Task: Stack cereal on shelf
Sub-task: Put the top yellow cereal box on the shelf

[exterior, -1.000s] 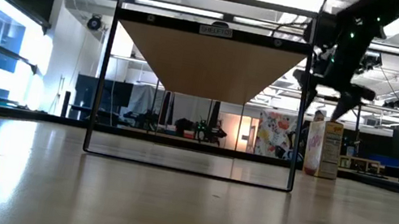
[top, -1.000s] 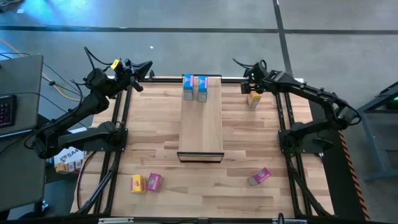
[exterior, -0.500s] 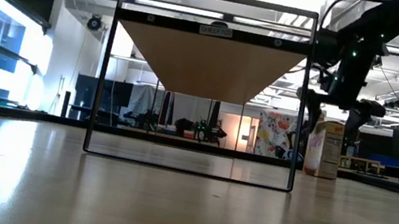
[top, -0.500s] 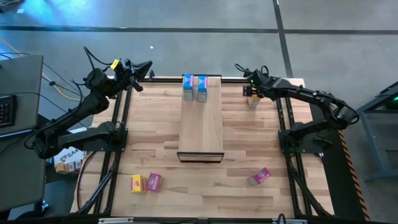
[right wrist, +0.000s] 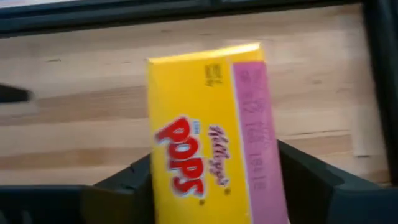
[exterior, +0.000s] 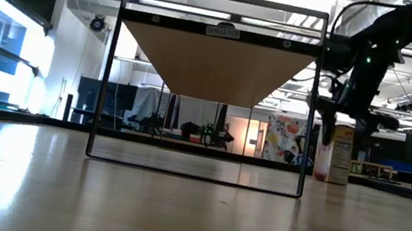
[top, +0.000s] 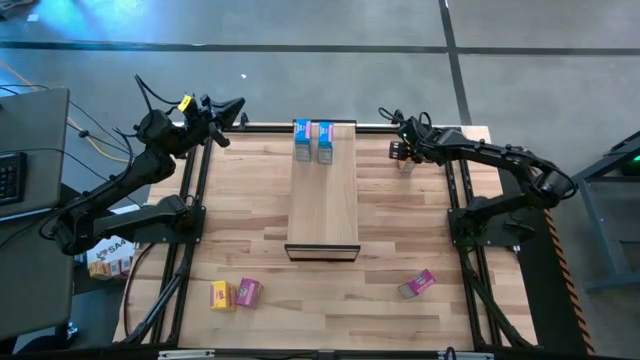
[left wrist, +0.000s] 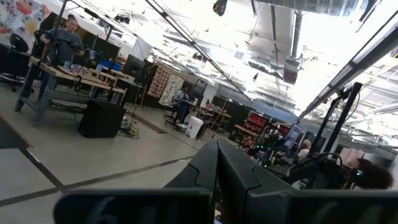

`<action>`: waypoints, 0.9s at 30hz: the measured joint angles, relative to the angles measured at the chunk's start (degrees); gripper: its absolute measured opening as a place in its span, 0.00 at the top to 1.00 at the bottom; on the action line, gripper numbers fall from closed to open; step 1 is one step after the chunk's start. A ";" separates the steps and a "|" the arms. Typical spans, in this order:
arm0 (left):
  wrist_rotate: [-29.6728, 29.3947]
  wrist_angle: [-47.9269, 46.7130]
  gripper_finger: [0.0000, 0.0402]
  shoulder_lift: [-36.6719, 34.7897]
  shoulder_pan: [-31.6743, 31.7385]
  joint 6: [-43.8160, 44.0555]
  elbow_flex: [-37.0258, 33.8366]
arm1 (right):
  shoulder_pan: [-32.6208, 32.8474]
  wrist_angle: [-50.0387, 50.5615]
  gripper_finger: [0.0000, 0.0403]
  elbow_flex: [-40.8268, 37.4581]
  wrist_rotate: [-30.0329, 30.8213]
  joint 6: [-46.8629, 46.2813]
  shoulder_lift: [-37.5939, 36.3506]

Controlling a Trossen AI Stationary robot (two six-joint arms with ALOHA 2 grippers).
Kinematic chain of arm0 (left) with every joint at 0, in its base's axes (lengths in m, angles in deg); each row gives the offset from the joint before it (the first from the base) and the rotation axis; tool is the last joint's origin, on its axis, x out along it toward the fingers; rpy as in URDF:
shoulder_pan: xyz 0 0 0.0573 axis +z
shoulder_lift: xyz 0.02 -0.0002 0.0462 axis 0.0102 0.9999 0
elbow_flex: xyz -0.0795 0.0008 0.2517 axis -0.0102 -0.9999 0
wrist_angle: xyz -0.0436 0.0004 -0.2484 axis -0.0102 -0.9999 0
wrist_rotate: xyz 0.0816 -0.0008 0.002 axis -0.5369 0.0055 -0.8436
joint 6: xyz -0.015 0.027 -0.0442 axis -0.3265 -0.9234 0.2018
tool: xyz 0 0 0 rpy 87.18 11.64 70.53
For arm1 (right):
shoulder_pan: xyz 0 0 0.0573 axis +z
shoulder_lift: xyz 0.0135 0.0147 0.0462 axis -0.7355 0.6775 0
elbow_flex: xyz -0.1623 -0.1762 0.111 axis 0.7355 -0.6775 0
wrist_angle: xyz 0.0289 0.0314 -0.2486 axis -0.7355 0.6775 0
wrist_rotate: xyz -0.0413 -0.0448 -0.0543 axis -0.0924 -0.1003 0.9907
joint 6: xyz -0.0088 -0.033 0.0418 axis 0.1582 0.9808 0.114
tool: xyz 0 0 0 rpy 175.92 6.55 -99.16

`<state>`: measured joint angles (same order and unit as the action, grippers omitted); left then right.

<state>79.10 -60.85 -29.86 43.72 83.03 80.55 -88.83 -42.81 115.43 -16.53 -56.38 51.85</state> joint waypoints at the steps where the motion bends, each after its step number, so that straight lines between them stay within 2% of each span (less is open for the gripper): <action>1: 0.00 0.01 1.00 0.00 0.00 0.02 0.00 | 0.02 0.12 0.45 0.54 -0.65 0.51 -0.32; 5: 0.15 0.01 1.00 0.00 0.01 0.02 0.00 | 0.06 2.16 0.56 3.28 -2.23 3.63 -2.10; 10: 0.26 0.01 1.00 0.00 0.00 0.06 0.00 | 0.06 9.47 0.68 9.30 -2.43 9.02 -5.03; 17: 0.26 0.01 1.00 0.00 0.01 0.06 0.00 | 0.80 21.95 0.73 22.54 -5.59 19.83 -8.96; 19: 0.26 0.00 1.00 0.00 0.01 0.06 0.00 | 1.70 22.85 0.73 27.63 -11.11 24.53 -10.05; 22: 0.26 -0.01 1.00 0.00 0.02 0.06 0.00 | 4.33 23.13 0.73 34.96 -25.50 28.51 -10.65; 24: 0.26 0.00 1.00 0.00 0.00 0.06 0.02 | 7.67 23.58 0.73 39.48 -32.60 28.43 -10.01; 27: 0.26 -0.01 1.00 0.00 0.01 0.06 0.01 | 15.22 23.77 0.73 44.74 -34.46 25.53 -7.94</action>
<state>79.36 -60.86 -29.86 43.72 83.09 80.56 -73.60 -19.05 160.17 -50.99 -30.85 43.91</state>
